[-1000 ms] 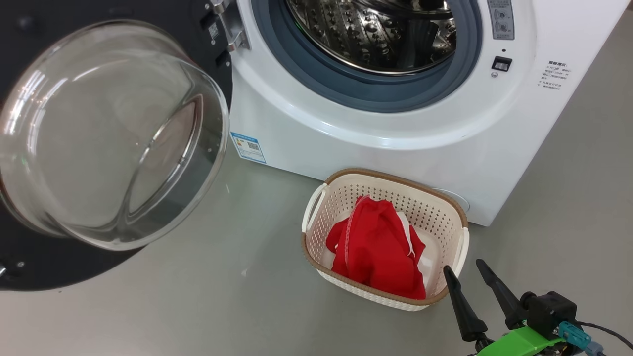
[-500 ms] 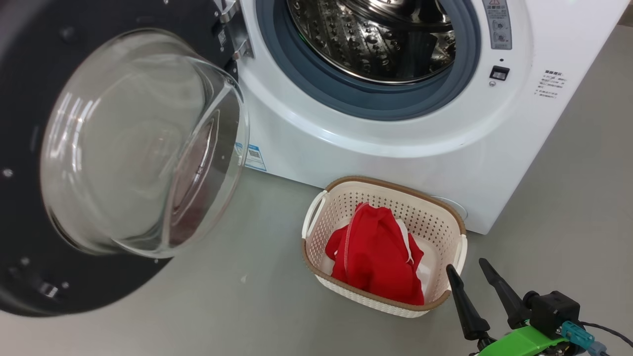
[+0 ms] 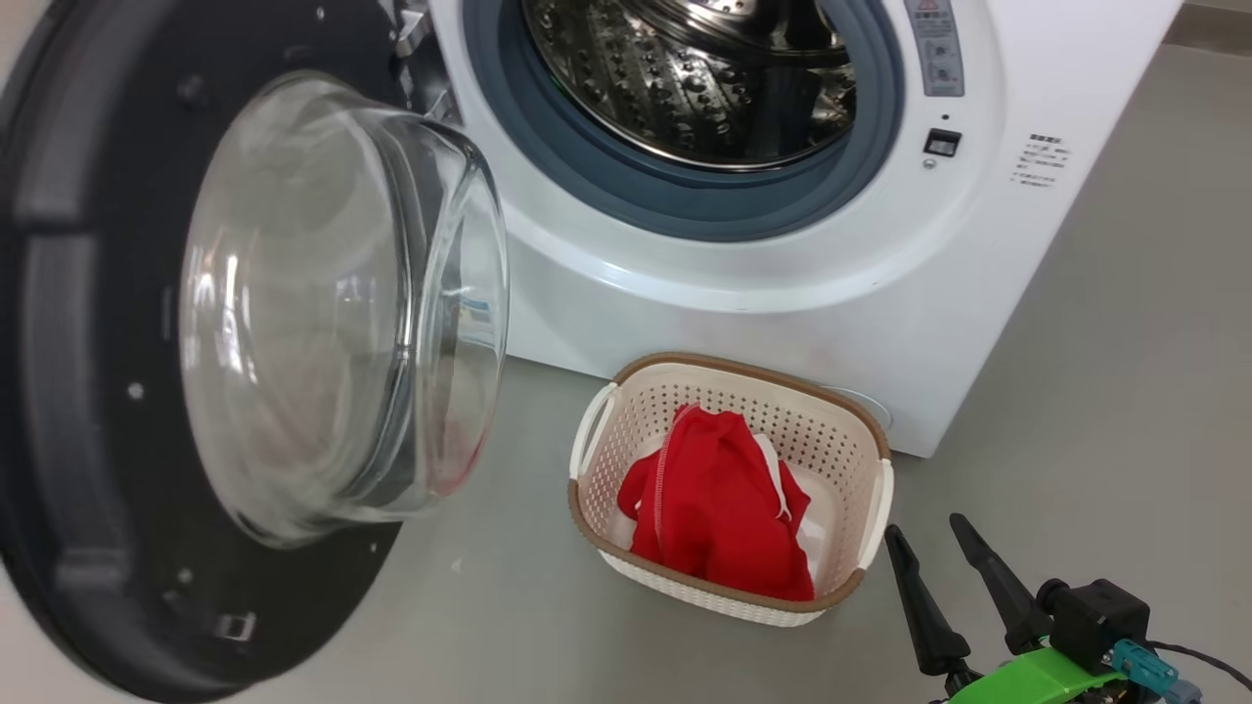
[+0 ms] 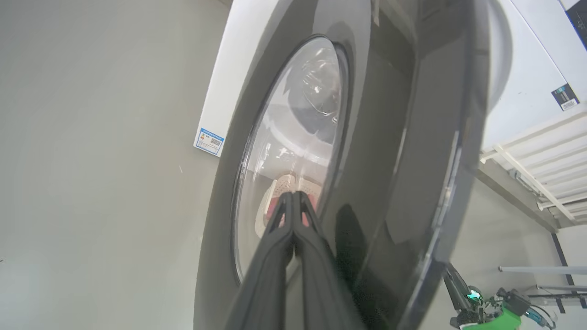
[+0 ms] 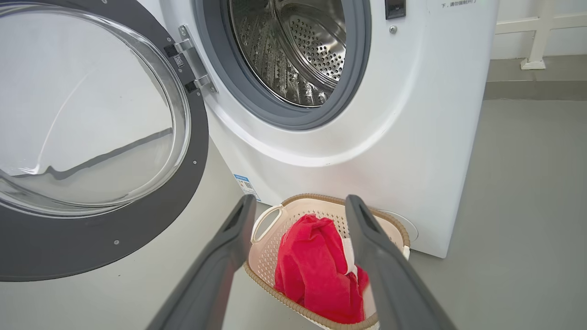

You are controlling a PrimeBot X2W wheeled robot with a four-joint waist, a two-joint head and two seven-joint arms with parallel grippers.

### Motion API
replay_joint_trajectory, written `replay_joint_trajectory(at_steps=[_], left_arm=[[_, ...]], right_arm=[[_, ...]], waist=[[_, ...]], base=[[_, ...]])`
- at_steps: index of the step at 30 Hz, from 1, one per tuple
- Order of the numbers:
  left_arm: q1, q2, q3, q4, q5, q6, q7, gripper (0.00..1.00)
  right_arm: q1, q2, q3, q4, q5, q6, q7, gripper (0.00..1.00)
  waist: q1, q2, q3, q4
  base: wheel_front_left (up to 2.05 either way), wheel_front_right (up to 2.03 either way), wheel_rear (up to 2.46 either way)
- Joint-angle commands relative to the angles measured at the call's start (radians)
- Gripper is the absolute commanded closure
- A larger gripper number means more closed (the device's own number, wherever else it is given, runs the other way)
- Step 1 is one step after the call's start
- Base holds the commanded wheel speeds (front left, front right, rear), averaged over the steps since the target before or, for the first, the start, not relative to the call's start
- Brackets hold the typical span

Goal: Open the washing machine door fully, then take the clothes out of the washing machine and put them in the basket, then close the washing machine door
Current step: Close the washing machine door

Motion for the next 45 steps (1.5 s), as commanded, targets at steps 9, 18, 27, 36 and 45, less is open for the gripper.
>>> replay_joint_trajectory(at_steps=[9,18,27,36,45], left_arm=[[0.006,0.041,-0.044,-0.178,-0.070,-0.007,-0.003,1.00],[-0.025,0.002,-0.140,-0.261,-0.071,-0.007,-0.087,1.00],[-0.071,-0.035,-0.237,-0.292,-0.039,-0.007,-0.241,1.00],[-0.135,-0.087,-0.310,-0.292,-0.007,-0.007,-0.403,1.00],[-0.230,-0.114,-0.367,-0.221,0.022,-0.007,-0.555,1.00]], right_arm=[[-0.014,0.003,0.022,-0.031,-0.004,0.005,-0.006,0.00],[-0.027,0.009,0.021,-0.034,-0.005,0.005,-0.006,0.00],[-0.040,0.015,0.016,-0.040,-0.006,0.005,-0.006,0.00],[-0.058,0.020,0.010,-0.046,-0.008,0.005,-0.006,0.00],[-0.079,0.022,-0.005,-0.057,-0.002,0.005,-0.006,0.00]], waist=[[0.0001,-0.0001,0.003,-0.057],[0.0001,-0.0001,0.019,-0.111],[0.0001,-0.0001,0.043,-0.167],[0.0001,-0.0001,0.069,-0.215],[0.0001,-0.0001,0.117,-0.285]], base=[[0.00,0.00,0.00],[0.00,0.00,0.00],[0.00,0.00,0.00],[0.00,0.00,0.00],[0.00,0.00,0.00]])
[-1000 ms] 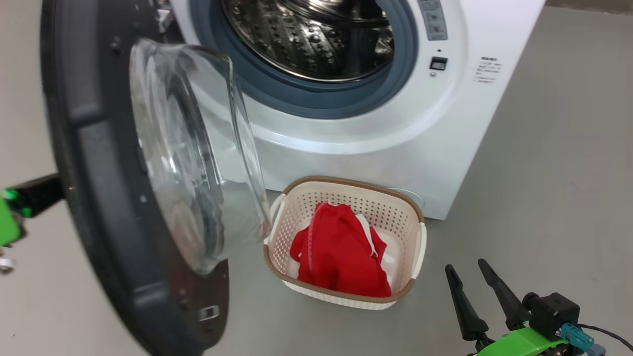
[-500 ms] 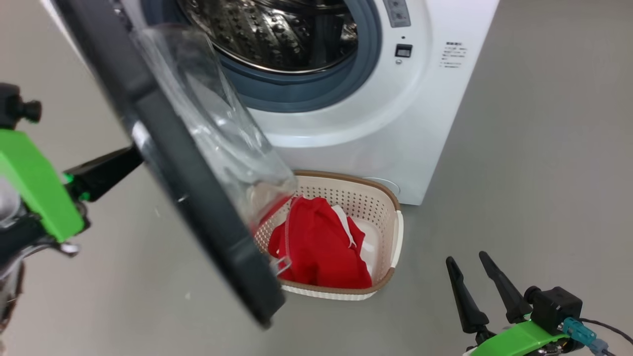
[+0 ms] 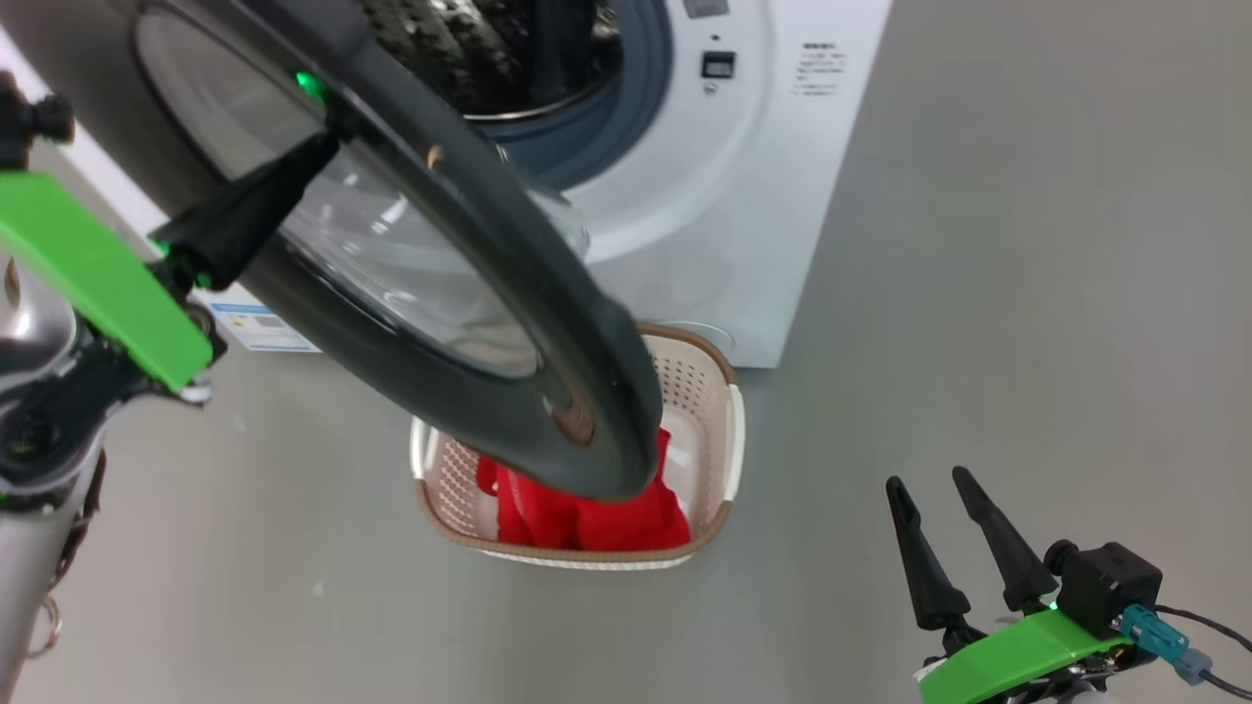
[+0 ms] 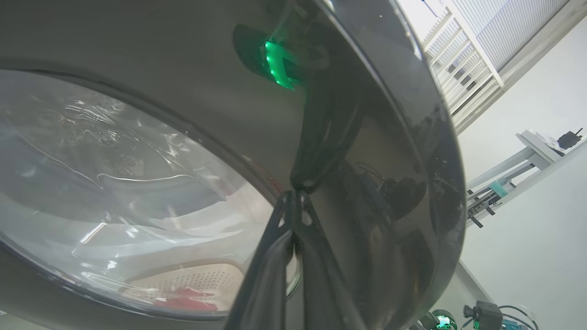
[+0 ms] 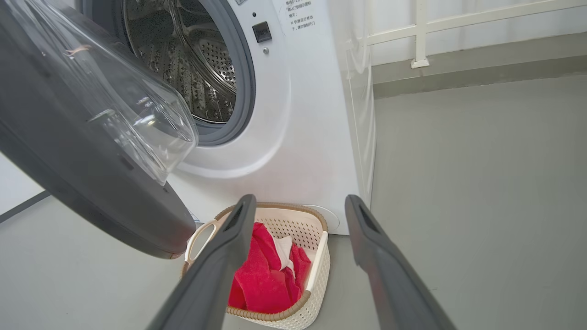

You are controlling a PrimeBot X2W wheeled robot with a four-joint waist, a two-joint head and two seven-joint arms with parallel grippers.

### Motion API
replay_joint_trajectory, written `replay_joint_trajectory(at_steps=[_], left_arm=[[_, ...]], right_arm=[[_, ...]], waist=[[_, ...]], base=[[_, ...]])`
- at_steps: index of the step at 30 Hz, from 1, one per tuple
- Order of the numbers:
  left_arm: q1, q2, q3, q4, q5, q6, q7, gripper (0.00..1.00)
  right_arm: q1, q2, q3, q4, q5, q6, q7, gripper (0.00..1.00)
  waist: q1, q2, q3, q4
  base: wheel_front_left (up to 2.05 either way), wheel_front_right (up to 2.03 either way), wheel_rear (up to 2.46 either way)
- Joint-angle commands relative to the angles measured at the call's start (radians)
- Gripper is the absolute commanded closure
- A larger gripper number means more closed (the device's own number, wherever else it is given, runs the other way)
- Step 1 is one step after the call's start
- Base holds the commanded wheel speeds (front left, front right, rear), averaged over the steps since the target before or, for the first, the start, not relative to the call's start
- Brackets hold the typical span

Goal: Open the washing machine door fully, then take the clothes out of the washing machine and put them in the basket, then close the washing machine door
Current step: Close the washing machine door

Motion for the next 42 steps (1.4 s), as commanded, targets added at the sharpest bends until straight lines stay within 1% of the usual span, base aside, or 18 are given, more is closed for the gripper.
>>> replay_joint_trajectory(at_steps=[1,8,16,22,28,32,37,42], left_arm=[[-0.067,0.036,0.029,-0.010,0.004,-0.007,-0.019,1.00],[-0.145,0.039,-0.019,0.048,0.003,-0.007,-0.099,1.00],[-0.220,0.068,-0.026,0.130,-0.015,-0.007,-0.212,1.00],[-0.255,0.085,-0.038,0.184,-0.032,-0.007,-0.281,1.00],[-0.281,0.095,-0.059,0.232,-0.052,-0.007,-0.330,1.00],[-0.276,0.104,-0.085,0.237,-0.071,-0.007,-0.338,1.00],[-0.237,0.122,-0.118,0.222,-0.099,-0.007,-0.343,1.00],[-0.169,0.137,-0.142,0.195,-0.117,-0.007,-0.383,1.00]], right_arm=[[-0.032,0.000,0.018,-0.027,-0.002,0.005,-0.006,0.00],[-0.055,0.000,0.022,-0.037,0.025,0.005,-0.006,0.00],[-0.081,0.000,0.027,-0.050,0.062,0.005,-0.006,0.00],[-0.095,0.000,0.027,-0.055,0.076,0.005,-0.006,0.00],[-0.101,0.000,0.027,-0.058,0.081,0.005,-0.006,0.00],[-0.098,0.000,0.025,-0.057,0.081,0.005,-0.006,0.00],[-0.090,0.000,0.025,-0.053,0.077,0.005,-0.006,0.00],[-0.079,0.000,0.027,-0.046,0.066,0.005,-0.006,0.00]], waist=[[0.0000,0.0000,0.027,-0.031],[0.0000,0.0000,0.063,-0.090],[0.0000,0.0000,0.099,-0.158],[0.0000,0.0000,0.116,-0.188],[0.0000,0.0000,0.120,-0.198],[0.0000,0.0000,0.115,-0.193],[0.0000,0.0000,0.098,-0.179],[0.0000,0.0000,0.072,-0.159]], base=[[0.00,0.00,0.00],[0.00,0.00,0.00],[0.00,0.00,0.00],[0.00,0.00,0.00],[0.00,0.00,0.00],[0.00,0.00,0.00],[0.00,0.00,0.00],[0.00,0.00,0.00]])
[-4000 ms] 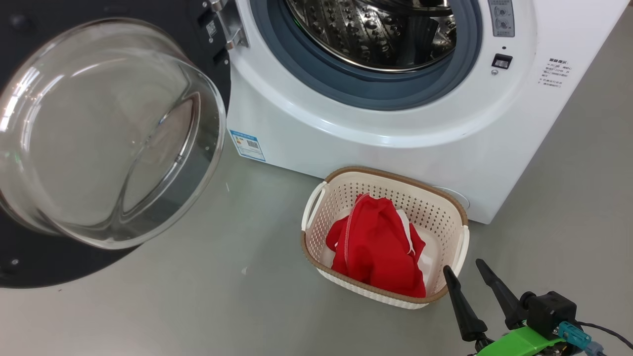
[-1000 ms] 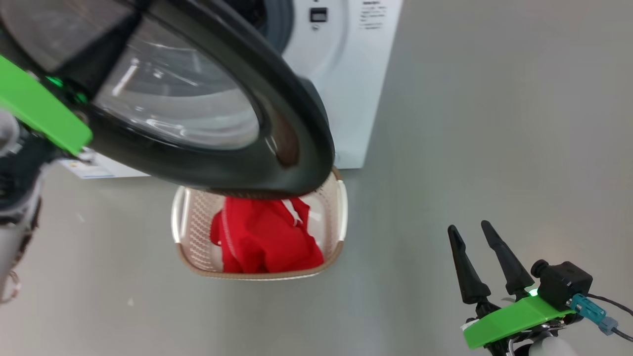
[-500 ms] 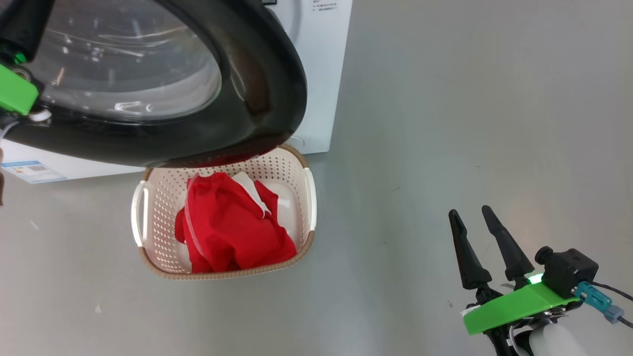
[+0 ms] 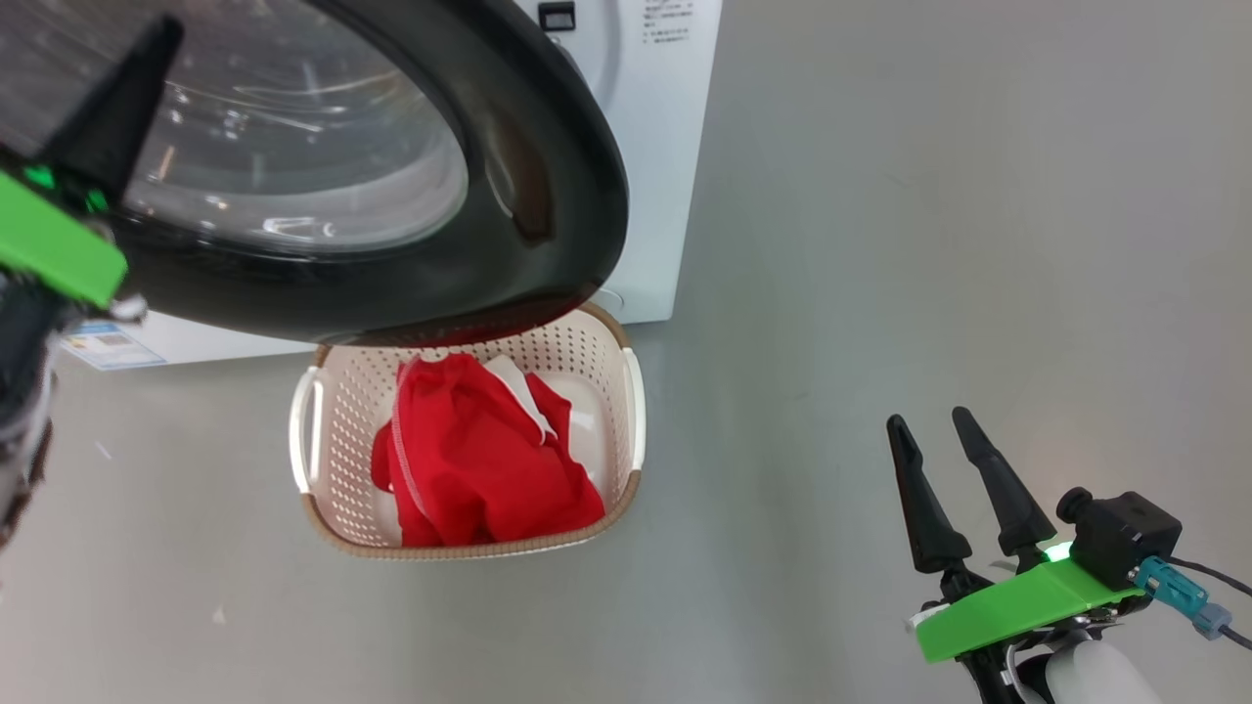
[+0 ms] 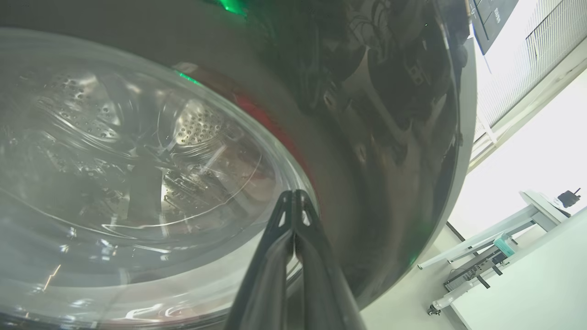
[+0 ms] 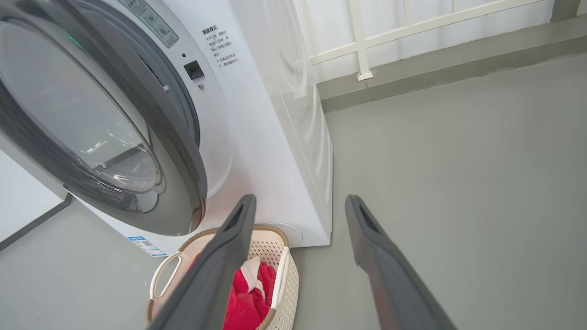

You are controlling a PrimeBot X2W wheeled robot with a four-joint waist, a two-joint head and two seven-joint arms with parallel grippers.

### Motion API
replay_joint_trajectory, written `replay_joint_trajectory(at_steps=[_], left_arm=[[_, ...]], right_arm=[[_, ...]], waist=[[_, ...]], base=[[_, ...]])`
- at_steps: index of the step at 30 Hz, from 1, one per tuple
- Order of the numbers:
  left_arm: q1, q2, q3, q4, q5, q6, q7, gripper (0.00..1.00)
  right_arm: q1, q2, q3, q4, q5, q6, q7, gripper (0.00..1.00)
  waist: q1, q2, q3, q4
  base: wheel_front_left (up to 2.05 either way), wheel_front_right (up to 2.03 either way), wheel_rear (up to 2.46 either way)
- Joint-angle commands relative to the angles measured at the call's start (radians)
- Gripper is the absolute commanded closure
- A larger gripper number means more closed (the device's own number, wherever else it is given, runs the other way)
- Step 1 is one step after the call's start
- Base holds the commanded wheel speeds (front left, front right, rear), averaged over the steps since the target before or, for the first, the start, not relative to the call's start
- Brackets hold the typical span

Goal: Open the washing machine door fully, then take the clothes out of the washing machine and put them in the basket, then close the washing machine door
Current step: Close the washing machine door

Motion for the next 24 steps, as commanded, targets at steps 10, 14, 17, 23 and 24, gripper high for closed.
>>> replay_joint_trajectory(at_steps=[10,14,17,23,24], left_arm=[[0.179,0.072,0.022,-0.071,-0.059,-0.007,-0.121,0.82],[0.261,0.069,0.009,-0.076,-0.070,-0.007,-0.160,0.60],[0.311,0.067,-0.003,-0.077,-0.071,-0.007,-0.188,0.40],[0.411,0.053,-0.041,-0.061,-0.042,-0.007,-0.261,0.00],[0.425,0.047,-0.042,-0.062,-0.041,-0.007,-0.272,0.00]], right_arm=[[0.028,-0.001,0.013,-0.015,-0.041,0.005,-0.006,0.00],[0.044,-0.001,0.006,-0.014,-0.052,0.005,-0.006,0.00],[0.053,-0.001,0.002,-0.014,-0.058,0.005,-0.006,0.00],[0.065,-0.001,-0.011,-0.014,-0.067,0.005,-0.006,0.00],[0.066,-0.001,-0.012,-0.013,-0.068,0.005,-0.006,0.00]], waist=[[0.0000,0.0000,-0.057,0.050],[0.0000,0.0000,-0.073,0.071],[0.0000,0.0000,-0.078,0.083],[0.0000,0.0000,-0.087,0.102],[0.0000,0.0000,-0.087,0.105]], base=[[0.00,0.00,0.00],[0.00,0.00,0.00],[0.00,0.00,0.00],[0.00,0.00,0.00],[0.00,0.00,0.00]])
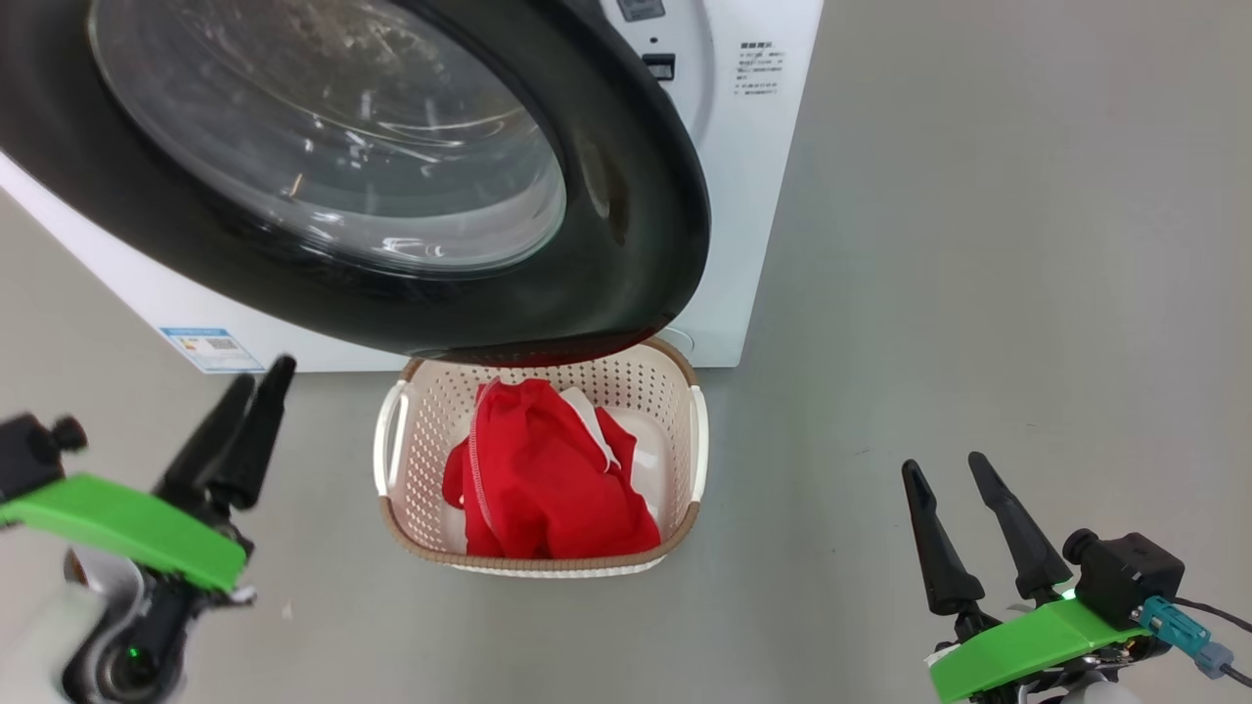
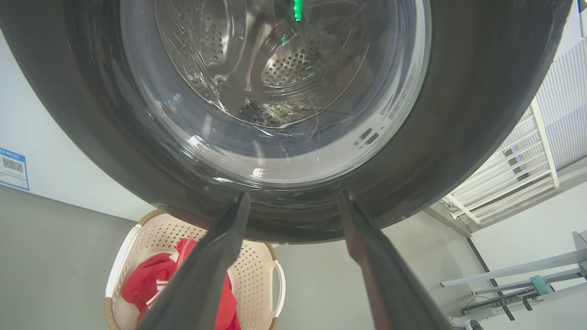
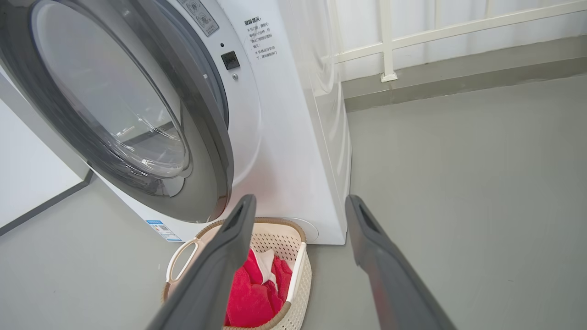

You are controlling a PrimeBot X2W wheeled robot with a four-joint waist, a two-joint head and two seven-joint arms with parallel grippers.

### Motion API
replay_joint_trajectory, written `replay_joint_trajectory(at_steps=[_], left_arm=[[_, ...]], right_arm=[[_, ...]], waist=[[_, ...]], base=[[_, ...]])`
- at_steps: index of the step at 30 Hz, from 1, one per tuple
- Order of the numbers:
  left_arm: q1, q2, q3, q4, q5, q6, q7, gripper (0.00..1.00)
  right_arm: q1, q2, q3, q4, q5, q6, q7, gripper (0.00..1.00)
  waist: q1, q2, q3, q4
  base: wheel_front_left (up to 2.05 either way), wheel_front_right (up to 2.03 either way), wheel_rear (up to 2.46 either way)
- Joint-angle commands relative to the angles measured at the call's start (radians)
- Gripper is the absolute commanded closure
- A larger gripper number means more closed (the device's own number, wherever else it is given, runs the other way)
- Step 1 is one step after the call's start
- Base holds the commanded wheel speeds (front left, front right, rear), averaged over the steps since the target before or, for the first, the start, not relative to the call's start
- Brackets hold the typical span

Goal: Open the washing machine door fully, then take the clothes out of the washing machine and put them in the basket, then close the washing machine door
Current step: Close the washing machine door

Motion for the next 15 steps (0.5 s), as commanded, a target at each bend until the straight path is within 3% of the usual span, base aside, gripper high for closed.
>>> replay_joint_trajectory(at_steps=[1,9,15], left_arm=[[-0.002,0.041,0.036,-0.009,0.018,-0.007,-0.015,0.00],[0.102,-0.003,0.066,0.030,0.077,-0.007,-0.043,0.00],[0.185,-0.067,0.169,0.067,0.199,-0.007,-0.044,0.00]], right_arm=[[-0.004,-0.002,0.019,-0.021,-0.013,0.005,-0.006,0.00],[-0.004,-0.002,0.010,-0.019,-0.026,0.005,-0.006,0.00],[0.004,-0.002,-0.004,-0.020,-0.031,0.005,-0.006,0.00]], waist=[[0.0000,0.0000,0.002,0.003],[0.0000,0.0000,0.000,0.005],[0.0000,0.0000,-0.006,-0.002]], base=[[0.00,0.00,0.00],[0.00,0.00,0.00],[0.00,0.00,0.00]])
